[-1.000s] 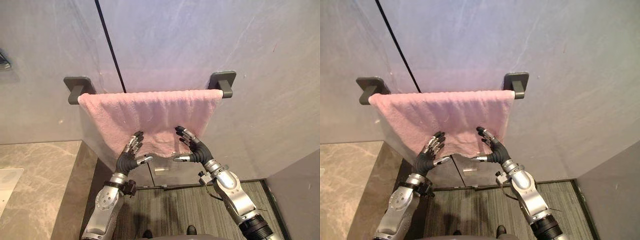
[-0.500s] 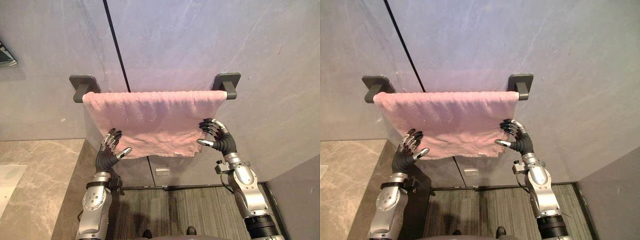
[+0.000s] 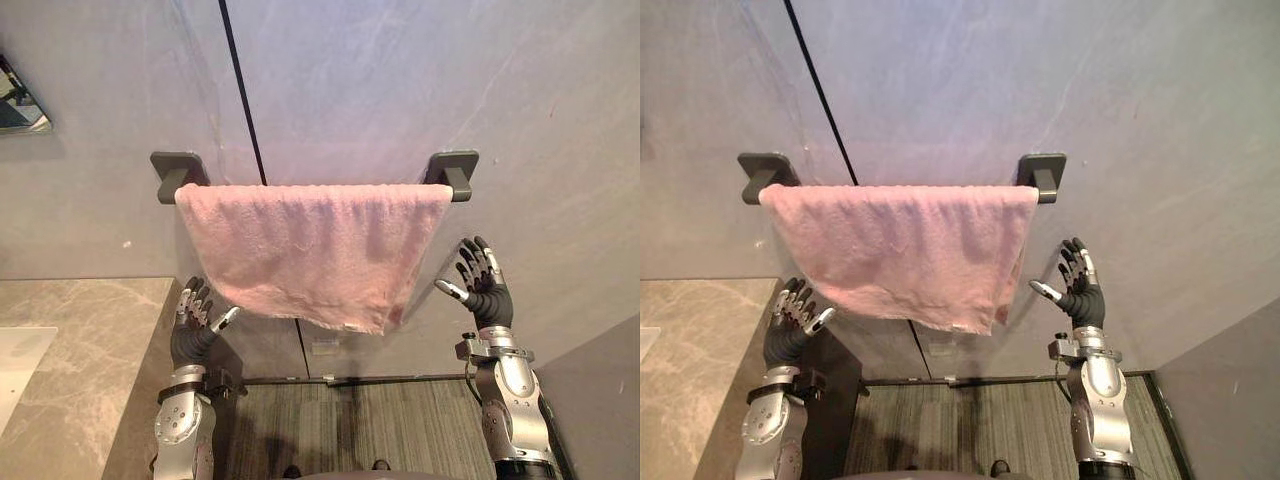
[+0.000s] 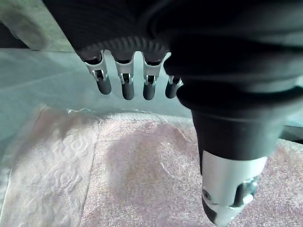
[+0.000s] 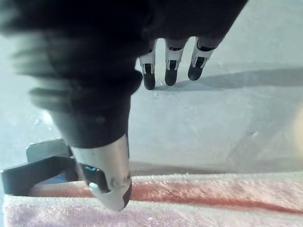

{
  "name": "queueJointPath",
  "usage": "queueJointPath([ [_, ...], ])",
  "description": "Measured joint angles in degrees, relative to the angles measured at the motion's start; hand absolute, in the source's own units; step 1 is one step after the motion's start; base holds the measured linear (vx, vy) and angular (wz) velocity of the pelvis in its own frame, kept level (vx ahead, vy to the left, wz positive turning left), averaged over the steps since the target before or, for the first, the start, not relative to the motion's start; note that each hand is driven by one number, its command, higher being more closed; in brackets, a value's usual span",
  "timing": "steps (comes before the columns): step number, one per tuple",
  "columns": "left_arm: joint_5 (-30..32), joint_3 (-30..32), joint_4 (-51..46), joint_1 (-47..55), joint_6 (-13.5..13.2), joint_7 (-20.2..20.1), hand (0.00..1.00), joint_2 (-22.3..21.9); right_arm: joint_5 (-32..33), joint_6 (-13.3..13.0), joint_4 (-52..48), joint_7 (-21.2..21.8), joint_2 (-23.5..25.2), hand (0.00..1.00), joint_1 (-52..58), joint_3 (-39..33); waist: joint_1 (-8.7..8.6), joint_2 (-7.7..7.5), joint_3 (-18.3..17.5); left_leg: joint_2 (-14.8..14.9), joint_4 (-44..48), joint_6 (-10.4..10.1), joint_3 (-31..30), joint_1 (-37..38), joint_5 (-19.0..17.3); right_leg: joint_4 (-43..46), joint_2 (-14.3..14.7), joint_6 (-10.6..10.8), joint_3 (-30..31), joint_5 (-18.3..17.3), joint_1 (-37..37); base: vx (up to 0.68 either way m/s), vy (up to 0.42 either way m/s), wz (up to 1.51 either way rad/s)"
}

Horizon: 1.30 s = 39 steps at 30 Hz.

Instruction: Organize washtable

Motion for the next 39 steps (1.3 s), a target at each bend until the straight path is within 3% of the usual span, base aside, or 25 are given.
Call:
queueJointPath([
  [7,-1.1,0.0,0.0,3.3,0.0,-0.1,0.0,-1.4,1.7,-0.2,-1.0,-1.2,1.5,0.0,4.1,-1.1,0.17,-0.1,-0.1,0.0,0.0,0.0,0.0,0.4,0.0,-0.2,0.0,0.0,-0.1,0.0,0.6,0.0,-0.001,0.0],
  [13,0.7,-0.1,4.7,4.3,0.1,-0.9,0.0,-1.5,-7.1,-0.1,-1.0,-1.0,1.1,0.0,8.8,-1.5,0.13,0.06,-0.3,0.0,0.0,0.0,0.1,0.4,0.0,0.2,-0.5,0.2,-0.2,-0.4,0.6,0.0,0.002,0.01],
  [20,4.9,-0.2,16.6,5.4,2.1,-1.4,0.0,-0.3,-16.0,0.7,14.7,-1.0,-1.0,0.0,12.4,-0.3,0.08,0.08,-0.7,0.3,0.0,-0.1,1.0,0.8,-0.1,1.0,-0.7,0.3,-0.3,-0.9,0.7,-0.01,-0.002,-0.01],
  [30,13.2,-3.1,36.6,4.4,2.5,-1.2,0.0,1.4,-25.0,2.6,37.4,-1.0,-2.5,0.0,12.3,2.9,0.08,0.14,-0.8,0.8,0.0,-0.2,2.4,1.6,-0.1,2.6,-0.3,0.2,0.4,-1.5,0.4,-0.04,-0.009,-0.06],
  [39,16.1,-3.0,45.0,3.7,3.4,0.1,0.0,2.8,-28.8,3.9,47.0,-2.2,-5.3,0.0,11.6,0.3,0.0,0.4,-0.7,0.9,-0.1,-0.3,2.8,1.9,-0.2,2.7,0.0,0.1,1.3,-1.6,0.4,-0.01,-0.005,-0.02],
])
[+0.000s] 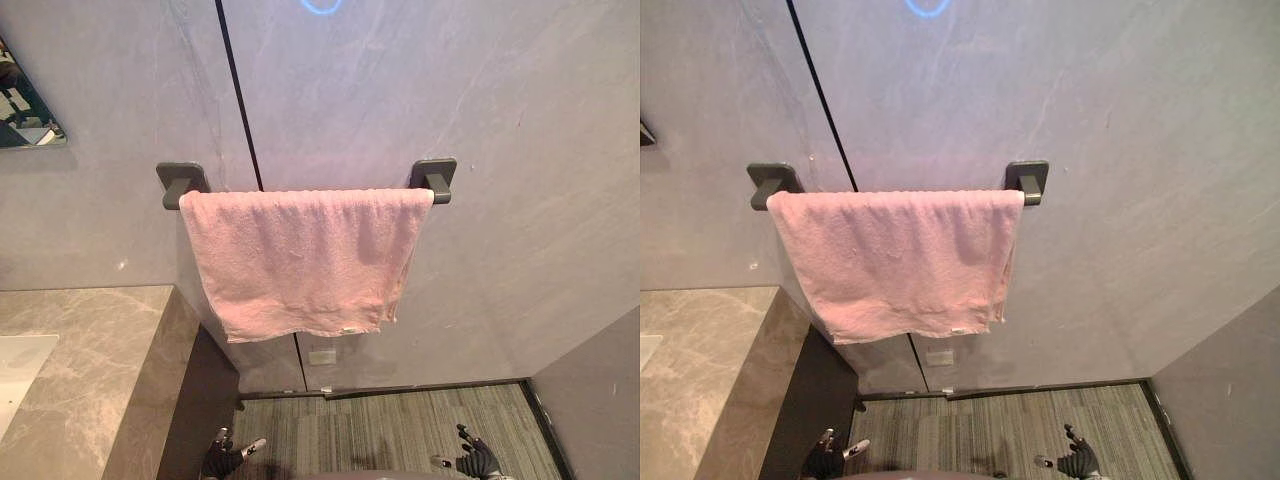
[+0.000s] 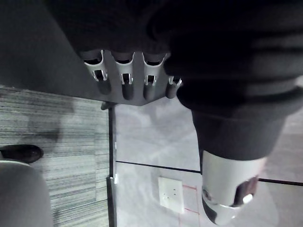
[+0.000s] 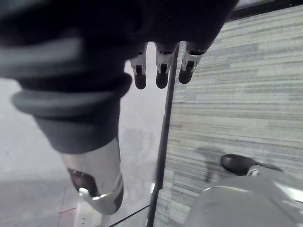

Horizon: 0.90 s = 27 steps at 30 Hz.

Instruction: Organize washtable

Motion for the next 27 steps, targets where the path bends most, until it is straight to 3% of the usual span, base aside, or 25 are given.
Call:
queueJointPath([
  [13,2.1,0.4,3.8,-0.5,0.1,1.3,0.0,0.2,-2.9,0.7,3.2,-0.1,-0.9,0.0,-2.1,-0.6,0.47,0.46,0.5,0.4,0.3,-0.4,4.3,0.5,-1.2,2.3,0.7,0.0,3.7,-0.5,-2.6,-0.01,0.001,-0.17],
  [15,1.5,0.6,3.6,-1.5,0.0,1.5,0.0,0.2,-2.9,0.8,2.9,-0.1,-0.5,0.0,-2.3,0.6,1.68,-0.12,0.9,0.8,2.2,-0.6,6.0,-1.0,-2.2,5.8,1.1,-0.2,5.3,-1.6,-5.6,-0.03,-0.017,-0.35],
  [19,-0.1,0.7,1.3,-6.1,0.1,2.4,0.0,0.4,-2.9,1.0,1.8,-0.1,1.5,0.0,-4.2,2.6,1.86,-1.57,3.1,3.2,14.5,-0.3,6.0,-11.2,-5.3,15.8,1.2,1.2,5.8,-5.0,-13.7,-0.08,-0.049,0.07],
  [20,-0.2,0.7,0.7,-7.8,0.1,2.5,0.0,0.6,-2.7,1.1,0.9,-0.1,1.9,0.0,-4.3,2.6,1.83,-1.82,3.9,3.8,15.6,-0.4,5.2,-12.7,-5.3,24.6,0.6,0.7,5.7,-8.4,-16.0,-0.02,-0.08,0.63],
  [21,-0.2,0.1,-0.2,-8.9,0.1,2.6,0.0,1.3,-2.4,1.1,0.2,0.0,2.1,0.0,-3.7,2.6,1.76,-2.01,4.3,3.8,18.1,-0.4,3.2,-14.4,-5.3,33.0,-2.3,2.1,5.7,-11.9,-15.5,0.03,-0.11,0.75],
  [24,-0.3,0.1,-2.6,-10.2,0.2,2.6,0.0,2.3,0.1,1.1,-2.4,-0.1,1.9,0.0,-3.5,2.3,2.11,-4.17,3.7,4.1,23.6,-1.4,-0.3,-20.4,-4.6,36.1,-6.4,7.0,11.6,-16.5,-10.1,-0.05,-0.29,0.79],
  [25,-0.4,0.2,-2.9,-10.4,0.2,2.6,0.0,2.5,0.3,1.2,-3.0,-0.1,1.8,0.0,-3.9,2.1,2.32,-4.6,3.7,4.2,24.0,-2.2,-0.7,-21.3,-4.0,35.2,-5.9,7.5,12.9,-18.1,-9.5,-0.16,-0.4,0.63],
  [26,-0.9,0.3,-3.2,-10.8,0.3,2.8,0.0,2.4,0.6,1.2,-4.0,-0.1,1.2,0.0,-4.5,1.7,3.05,-4.73,3.9,4.9,23.6,-3.1,-0.9,-21.5,-2.8,33.7,-4.8,6.4,13.2,-20.5,-8.6,-0.18,-0.332,0.3],
  [27,-1.1,0.2,-3.2,-10.9,0.3,2.9,0.0,1.5,0.7,1.2,-4.4,-0.2,0.5,0.0,-4.8,1.4,3.55,-3.96,4.0,5.5,22.7,-3.7,-0.9,-21.5,-1.9,32.3,-3.9,6.1,13.3,-21.4,-8.2,-0.26,-0.365,0.14],
])
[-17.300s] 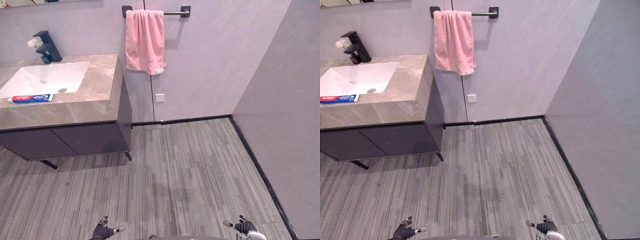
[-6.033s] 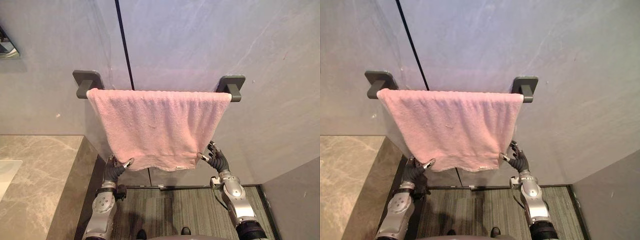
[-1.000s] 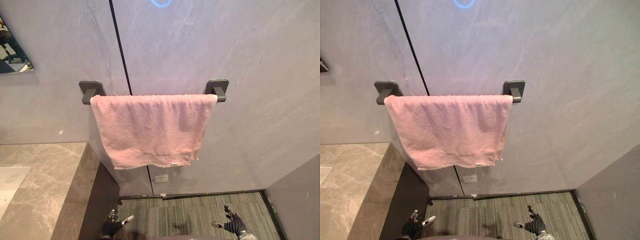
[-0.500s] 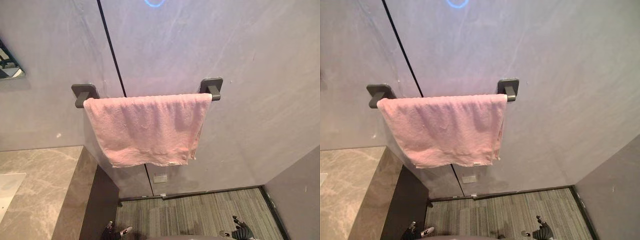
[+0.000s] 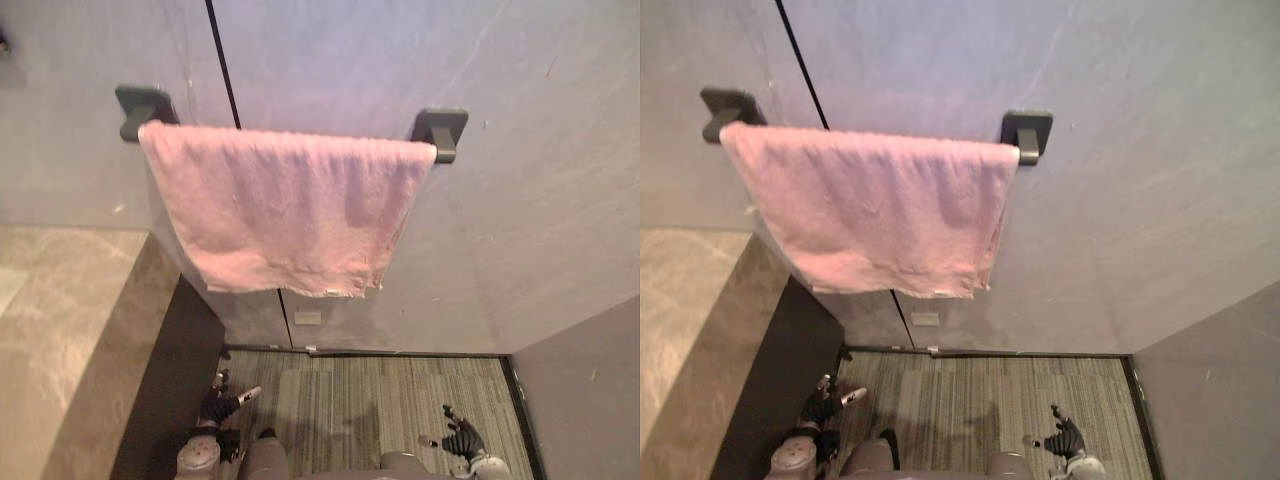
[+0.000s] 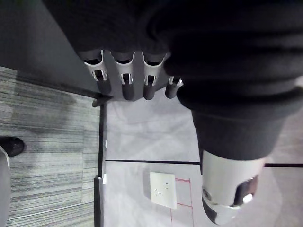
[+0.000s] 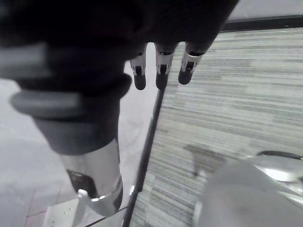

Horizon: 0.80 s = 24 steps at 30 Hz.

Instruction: Organize washtable

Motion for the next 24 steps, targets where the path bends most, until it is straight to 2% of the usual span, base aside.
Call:
queueJointPath([
  [1,-0.3,0.0,-0.5,0.2,0.0,0.4,0.0,-1.6,0.4,0.0,0.0,-0.2,-1.6,0.0,-1.1,0.0,1.59,1.31,-0.1,1.1,-2.0,0.0,0.2,-0.2,2.3,-3.0,1.1,-1.9,-0.8,-2.0,1.1,-0.35,-0.381,0.15],
  [2,-0.3,-0.3,-1.0,0.7,0.0,0.7,0.0,-2.5,1.0,0.0,-0.1,-0.3,-2.5,0.0,-2.2,0.0,1.7,2.29,0.4,1.7,-3.6,-0.2,-0.3,-0.9,5.0,-3.8,1.7,-3.9,-2.1,-3.9,1.0,-0.29,-0.3,0.43],
  [3,-0.4,-0.7,-1.3,0.7,0.1,0.8,0.0,-3.1,1.3,0.0,-0.3,-0.4,-3.0,0.0,-2.4,-0.1,1.09,3.04,1.1,2.2,-4.7,-0.1,-1.1,-1.2,6.7,-2.7,2.5,-3.9,-3.9,-3.9,0.6,-0.41,-0.357,0.85],
  [4,-1.5,-2.0,-2.5,1.4,0.2,0.9,0.0,-3.8,1.8,0.1,-1.6,-1.0,-3.6,0.0,-1.8,-0.1,1.07,4.65,1.1,3.1,-7.9,-0.1,-1.7,-1.5,10.4,-1.1,4.0,-4.2,-6.5,-3.8,-0.9,-0.3,-0.232,0.93],
  [5,-1.9,-2.6,-4.2,2.5,0.1,0.9,0.0,-4.0,1.9,0.0,-1.9,-1.3,-3.8,0.0,-1.9,0.0,1.2,5.54,1.2,3.6,-12.7,-1.8,-2.3,-1.3,15.9,-0.9,5.3,-6.5,-8.8,-3.1,-1.8,-0.44,-0.324,1.06],
  [6,-2.6,-2.9,-4.4,2.6,-0.2,0.8,0.0,-4.2,2.1,0.0,-1.7,-1.5,-4.0,0.0,-2.4,-0.3,0.64,5.91,1.4,3.5,-18.0,-1.6,-2.3,-1.3,22.1,-1.7,5.5,-8.6,-11.6,-1.8,-2.7,-0.28,-0.19,0.88],
  [7,-2.7,-2.8,-4.5,2.2,-0.1,0.9,0.0,-4.2,2.1,0.2,-1.3,-1.6,-3.8,0.0,-3.1,-0.5,0.71,5.7,2.2,3.4,-16.0,-1.8,-2.1,-1.6,21.0,-1.9,5.3,-9.3,-12.8,-1.4,-2.8,-0.39,-0.239,0.88],
  [8,-3.0,-2.8,-4.5,2.6,0.2,0.9,0.0,-4.1,2.1,0.9,-1.3,-2.1,-3.1,0.0,-3.6,-0.6,1.22,4.5,3.3,2.2,-7.9,-2.0,-0.4,-1.8,14.1,-2.1,4.3,-10.9,-14.7,-0.3,-2.7,-0.31,-0.184,0.8],
  [9,-3.1,-2.8,-4.6,3.2,0.3,0.8,0.0,-4.0,2.1,1.0,-1.3,-2.3,-2.5,0.0,-3.6,-1.0,1.14,3.24,3.5,1.3,0.4,-0.3,1.0,-2.6,8.4,-2.5,3.1,-11.4,-16.5,0.3,-2.7,-0.29,-0.18,0.77],
  [10,-3.1,-2.9,-4.7,3.6,0.3,0.7,0.0,-4.1,2.1,1.0,-1.4,-2.3,-2.3,0.0,-3.6,-1.0,1.02,2.93,3.4,1.3,4.7,-0.2,1.6,-2.9,6.1,-3.1,2.8,-11.6,-17.3,0.9,-2.6,-0.25,-0.139,0.81],
  [12,-3.0,-2.9,-6.5,3.9,0.7,0.6,0.0,-4.2,2.1,1.1,-1.3,-2.3,-2.2,0.0,-2.8,-1.3,0.63,3.19,3.1,3.4,17.8,1.3,4.8,-0.5,-3.0,-7.3,2.5,-12.0,-21.5,4.5,-2.2,-0.25,-0.089,0.9],
  [14,-3.0,-2.8,-6.9,3.7,0.7,0.5,0.0,-4.1,2.1,1.1,-0.8,-2.3,-2.1,0.0,-2.7,-1.8,-0.1,3.52,2.9,4.4,18.2,1.5,6.5,3.2,-5.3,-8.5,2.3,-11.9,-23.5,5.8,-2.1,-0.14,0.056,0.81],
  [15,-2.9,-2.9,-6.6,3.4,0.8,-0.2,0.0,-4.1,2.1,1.1,1.1,-2.3,-1.5,0.0,-3.4,-3.3,-1.22,4.0,2.6,4.5,11.8,1.0,8.5,10.1,-6.1,-9.1,1.9,-11.2,-25.8,6.6,-2.2,-0.15,0.104,0.88],
  [16,-2.9,-2.9,-6.5,3.2,0.8,-0.6,0.0,-4.1,2.1,1.1,2.1,-2.3,-1.3,0.0,-3.8,-4.2,-2.16,4.46,2.3,4.0,5.9,-0.3,8.6,12.8,-6.9,-9.5,1.9,-10.9,-26.6,7.0,-2.5,-0.18,0.14,1.01],
  [17,-2.8,-3.0,-5.9,2.4,0.8,-0.9,0.0,-3.9,2.1,1.2,4.0,-2.3,-0.9,0.0,-4.9,-5.6,-3.15,5.5,1.6,2.3,-4.3,-0.7,8.7,15.8,-6.8,-10.5,2.0,-10.0,-27.6,8.4,-3.8,-0.15,0.126,0.6],
  [19,-2.7,-3.0,-4.5,1.3,0.8,-0.9,0.0,-2.6,2.2,1.2,6.9,-2.2,-0.5,0.0,-6.7,-5.7,-3.24,5.64,1.4,1.2,-11.1,-1.3,8.5,16.8,-6.5,-11.0,1.9,-9.3,-27.5,10.2,-5.8,-0.23,0.179,0.19],
  [21,-2.3,-3.0,-2.9,1.2,1.1,-0.9,0.0,-1.2,2.7,1.5,8.2,-2.2,0.2,0.0,-6.7,-5.6,-3.37,5.61,1.4,0.3,-11.4,-0.7,8.9,17.0,-6.1,-13.1,1.3,-8.6,-26.9,12.5,-5.1,-0.18,0.156,-0.15],
  [24,-1.4,-2.9,-1.0,2.1,1.1,-0.9,0.0,0.0,2.6,1.7,8.3,-2.2,0.1,0.0,-5.6,-5.6,-3.61,6.41,0.9,-1.2,-11.6,0.2,10.1,17.0,-5.6,-16.3,0.8,-7.4,-25.3,15.6,-4.3,-0.19,0.135,-0.19],
])
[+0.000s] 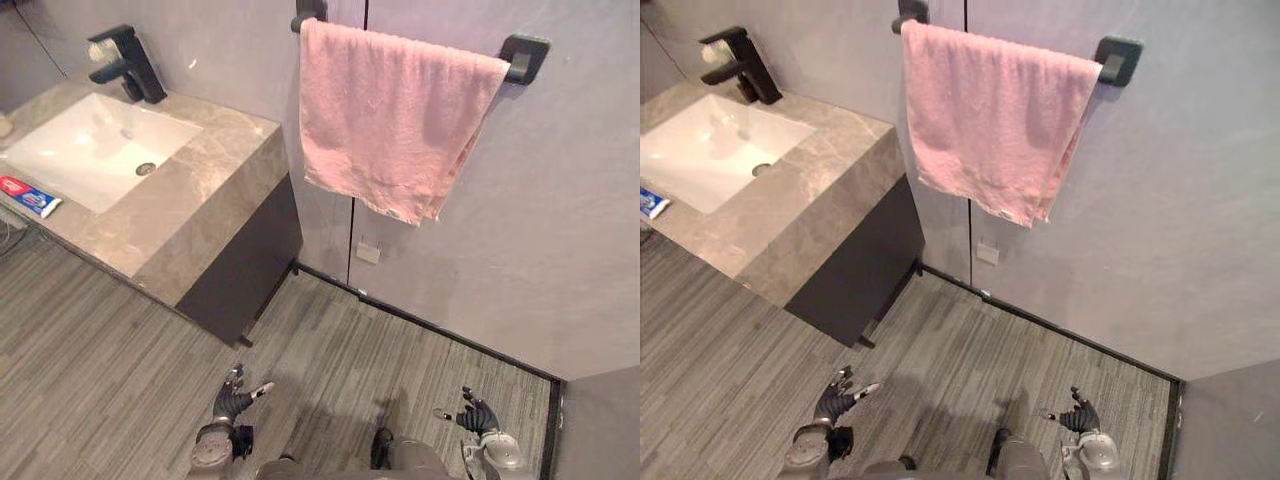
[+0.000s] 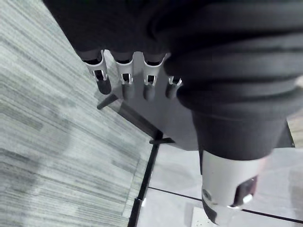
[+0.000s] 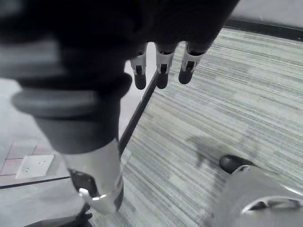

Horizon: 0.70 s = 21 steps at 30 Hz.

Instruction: Organize washtable

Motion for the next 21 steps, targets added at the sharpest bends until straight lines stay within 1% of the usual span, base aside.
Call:
queueJointPath([
  [3,0.2,0.3,1.9,0.0,0.0,0.0,0.0,0.4,-0.1,0.2,1.5,0.0,0.0,0.0,0.3,0.0,-0.15,0.02,0.0,-0.9,-0.4,1.0,-0.2,-0.6,0.5,-3.3,-0.2,0.3,0.2,2.8,0.8,-0.15,0.076,-0.03],
  [4,0.2,0.4,2.0,0.0,0.0,-0.1,0.0,0.3,-0.1,0.2,1.5,0.0,0.0,0.0,0.3,0.0,-0.15,-0.01,-0.1,-0.9,-0.4,1.1,-0.2,-0.6,0.6,-3.6,-0.2,0.4,0.1,2.9,0.9,-0.12,0.043,0.08],
  [6,0.2,0.5,3.3,0.2,0.0,-0.2,0.0,0.3,-0.2,0.2,1.6,0.0,-0.1,0.0,0.5,0.0,-0.45,-0.13,-0.1,-1.5,-1.3,1.6,-1.2,-0.6,1.5,-5.6,-0.5,0.6,-0.8,4.3,1.9,-0.1,0.031,0.17],
  [8,0.1,0.6,3.5,0.2,0.0,-0.2,0.0,0.2,-0.2,0.2,1.6,0.0,-0.2,0.0,0.5,0.2,-0.29,-0.32,0.1,-1.9,-1.6,1.8,-2.4,-1.3,2.3,-6.8,-0.9,1.0,-2.1,4.9,2.6,-0.08,0.016,0.43],
  [9,0.1,0.6,3.3,0.1,-0.2,-0.2,0.0,0.0,-0.1,0.2,1.6,-0.1,-0.3,0.0,0.2,0.7,-0.15,-0.77,0.5,-2.4,-0.6,2.1,-4.0,-3.0,2.8,-6.5,-1.8,1.1,-4.1,4.9,2.5,-0.07,0.006,0.59],
  [10,0.1,0.6,3.2,0.1,-0.3,-0.1,0.0,0.0,-0.1,0.2,1.6,-0.1,-0.3,0.0,0.2,0.9,-0.14,-0.73,0.5,-2.5,-0.3,2.1,-4.5,-3.5,2.9,-6.4,-2.0,1.1,-4.6,4.9,2.5,-0.08,0.002,0.89],
  [11,0.0,0.5,2.6,0.1,-0.3,0.0,0.0,-0.2,-0.1,0.2,1.8,-0.2,-0.5,0.0,0.0,1.8,0.05,-1.02,0.6,-2.8,1.0,1.8,-6.2,-6.0,3.8,-6.1,-2.9,0.9,-7.2,5.0,2.2,-0.09,0.029,1.12],
  [12,-0.2,0.5,1.8,0.1,-0.3,0.5,0.0,-0.2,-0.1,0.2,2.6,-0.2,-0.5,0.0,-0.9,1.9,0.36,-1.86,0.9,-3.4,0.9,1.6,-7.0,-8.2,6.6,-5.8,-4.9,0.8,-9.9,5.1,1.8,-0.09,0.037,1.3],
  [13,-0.3,0.4,1.5,0.1,-0.3,0.6,0.0,-0.2,-0.1,0.2,3.0,-0.3,-0.6,0.0,-1.3,1.8,0.39,-2.17,0.9,-3.6,0.4,1.2,-6.9,-9.1,7.5,-6.0,-5.8,0.7,-11.6,5.2,1.5,-0.11,0.07,1.39],
  [14,-0.5,0.4,1.5,0.1,-0.2,0.6,0.0,-0.3,-0.1,0.2,3.6,-0.5,-1.0,0.0,-1.9,1.4,0.25,-2.18,1.3,-2.1,2.2,2.1,-2.5,-10.2,6.3,-6.1,-6.9,0.4,-15.1,5.5,1.8,-0.07,0.075,1.32],
  [15,-1.0,0.5,1.5,0.2,0.0,0.6,0.0,-0.3,-0.2,0.2,3.7,-0.7,-1.4,0.0,-2.4,1.4,0.2,-2.11,1.4,0.5,3.7,3.3,2.8,-9.8,5.5,-5.8,-7.9,0.6,-17.8,5.6,2.8,-0.05,0.083,1.31],
  [16,-1.1,0.5,1.5,0.5,0.0,0.6,0.0,-0.3,-0.2,0.2,3.7,-0.9,-1.5,0.0,-2.5,1.4,0.17,-2.57,1.6,1.8,4.1,3.8,5.4,-9.2,5.2,-5.5,-8.6,0.7,-19.4,5.6,3.6,-0.01,0.131,1.41],
  [17,-1.1,0.5,1.5,0.5,0.1,0.6,0.0,-0.5,-0.4,0.1,3.7,-1.4,-1.7,0.0,-2.5,1.3,-0.45,-2.57,1.7,4.4,4.2,4.1,11.6,-7.6,5.1,-4.9,-10.5,1.7,-22.9,5.7,5.5,0.0,0.11,1.23],
  [18,-1.1,0.5,1.5,0.5,0.1,0.6,0.0,-0.6,-0.6,0.2,3.7,-1.5,-2.1,0.0,-2.4,1.1,-0.74,-2.33,1.6,5.7,4.1,4.1,14.6,-6.7,5.2,-4.7,-11.3,2.6,-24.4,5.8,6.3,-0.03,0.24,1.61],
  [19,-1.2,0.5,1.3,-0.2,0.1,0.7,0.0,-0.5,-0.6,0.2,3.8,-1.6,-2.7,0.0,-2.6,0.5,-1.37,-2.25,1.6,5.6,4.5,3.4,19.1,-6.8,5.6,-4.7,-13.4,4.0,-27.3,6.5,8.1,-0.04,0.205,1.26],
  [20,-1.7,0.6,0.2,0.0,0.1,1.0,0.0,-0.1,-0.6,0.2,3.9,-1.6,-2.3,0.0,-2.6,0.1,-0.63,-3.21,1.6,3.5,4.3,4.2,19.0,-7.2,5.2,-6.2,-15.0,5.0,-29.3,7.6,9.4,-0.07,0.333,1.08],
  [21,-2.0,0.6,-0.1,0.2,0.1,1.1,0.0,0.1,-0.6,0.2,3.9,-1.5,-1.8,0.0,-2.5,0.1,-0.13,-3.38,1.4,2.2,4.0,4.5,17.7,-7.6,5.1,-7.2,-15.5,5.1,-30.1,8.2,9.8,-0.09,0.299,0.83],
])
